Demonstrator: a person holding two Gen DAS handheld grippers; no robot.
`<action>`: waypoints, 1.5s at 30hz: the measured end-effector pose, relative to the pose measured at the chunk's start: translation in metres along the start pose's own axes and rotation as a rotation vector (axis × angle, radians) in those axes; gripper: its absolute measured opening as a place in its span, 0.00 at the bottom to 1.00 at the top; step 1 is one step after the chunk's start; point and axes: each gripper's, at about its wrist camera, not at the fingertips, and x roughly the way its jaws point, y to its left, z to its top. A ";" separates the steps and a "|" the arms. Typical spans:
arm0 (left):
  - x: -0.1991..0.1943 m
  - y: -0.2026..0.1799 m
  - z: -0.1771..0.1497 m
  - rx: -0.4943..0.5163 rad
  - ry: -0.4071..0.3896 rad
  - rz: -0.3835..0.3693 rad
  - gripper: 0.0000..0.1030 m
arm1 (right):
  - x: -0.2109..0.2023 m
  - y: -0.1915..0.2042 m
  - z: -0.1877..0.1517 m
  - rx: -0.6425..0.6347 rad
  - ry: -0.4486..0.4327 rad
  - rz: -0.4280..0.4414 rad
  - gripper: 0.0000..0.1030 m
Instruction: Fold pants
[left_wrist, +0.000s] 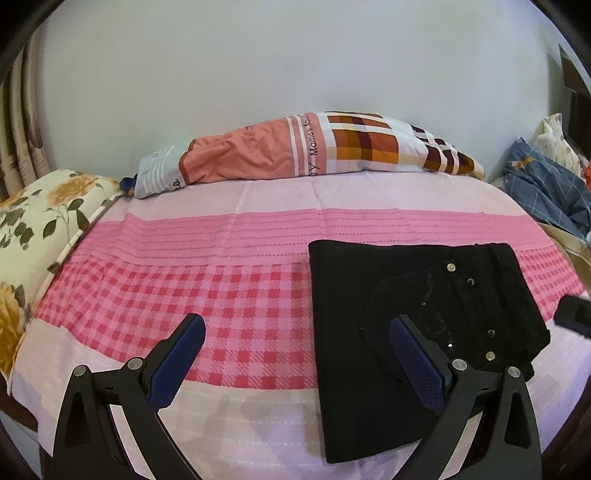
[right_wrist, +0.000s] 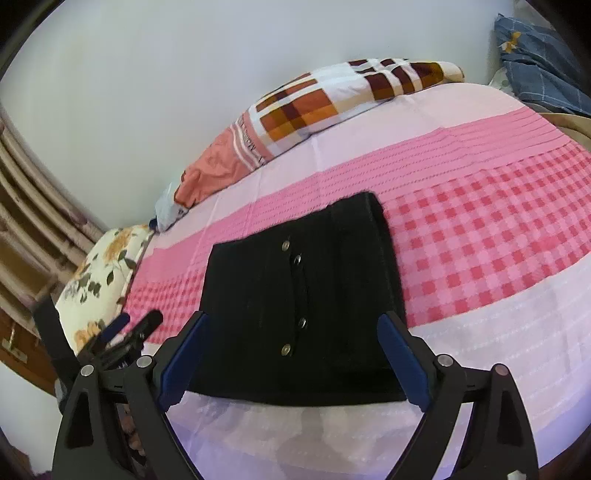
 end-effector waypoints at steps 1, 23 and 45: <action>0.001 0.001 0.000 0.000 0.002 -0.002 0.97 | -0.001 -0.001 0.002 0.003 -0.002 -0.001 0.90; 0.053 -0.004 0.002 0.043 0.135 -0.111 0.97 | 0.047 -0.062 0.015 0.076 0.120 -0.063 0.93; 0.128 0.007 0.008 -0.071 0.424 -0.637 0.97 | 0.101 -0.096 0.040 0.080 0.326 0.380 0.87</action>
